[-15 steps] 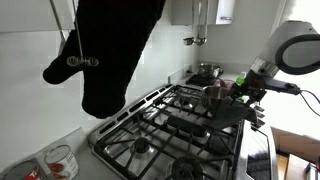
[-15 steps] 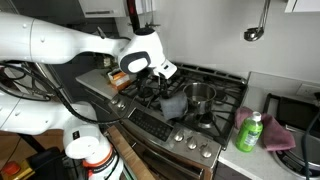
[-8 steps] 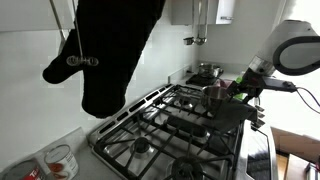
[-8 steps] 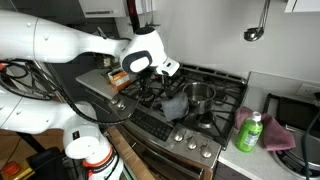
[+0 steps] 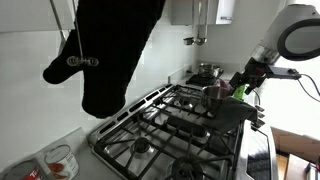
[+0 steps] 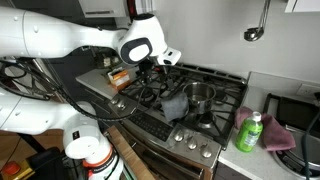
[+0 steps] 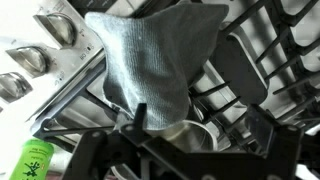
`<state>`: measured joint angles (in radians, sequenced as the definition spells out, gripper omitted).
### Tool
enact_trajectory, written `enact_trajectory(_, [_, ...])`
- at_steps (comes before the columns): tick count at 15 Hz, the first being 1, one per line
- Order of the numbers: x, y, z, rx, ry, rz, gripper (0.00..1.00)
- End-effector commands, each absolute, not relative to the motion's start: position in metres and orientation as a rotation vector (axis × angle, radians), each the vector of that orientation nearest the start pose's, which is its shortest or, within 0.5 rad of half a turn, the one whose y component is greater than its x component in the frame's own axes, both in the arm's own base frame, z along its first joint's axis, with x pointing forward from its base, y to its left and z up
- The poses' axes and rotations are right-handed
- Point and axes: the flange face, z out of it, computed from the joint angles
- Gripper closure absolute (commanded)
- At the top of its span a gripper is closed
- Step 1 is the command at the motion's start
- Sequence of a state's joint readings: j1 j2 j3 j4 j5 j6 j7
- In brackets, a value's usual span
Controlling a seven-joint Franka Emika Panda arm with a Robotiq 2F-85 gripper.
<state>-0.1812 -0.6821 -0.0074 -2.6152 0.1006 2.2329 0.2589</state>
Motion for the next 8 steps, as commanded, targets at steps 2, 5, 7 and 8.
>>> enact_trajectory(2, [0.350, -0.099, 0.469, -2.907, 0.559, -0.371, 0.00])
enact_trajectory(5, [0.345, -0.117, 0.458, -2.897, 0.480, -0.379, 0.00])
enact_trajectory(7, [0.346, -0.121, 0.451, -2.881, 0.439, -0.406, 0.00])
enact_trajectory(8, [0.347, -0.123, 0.447, -2.870, 0.429, -0.411, 0.00])
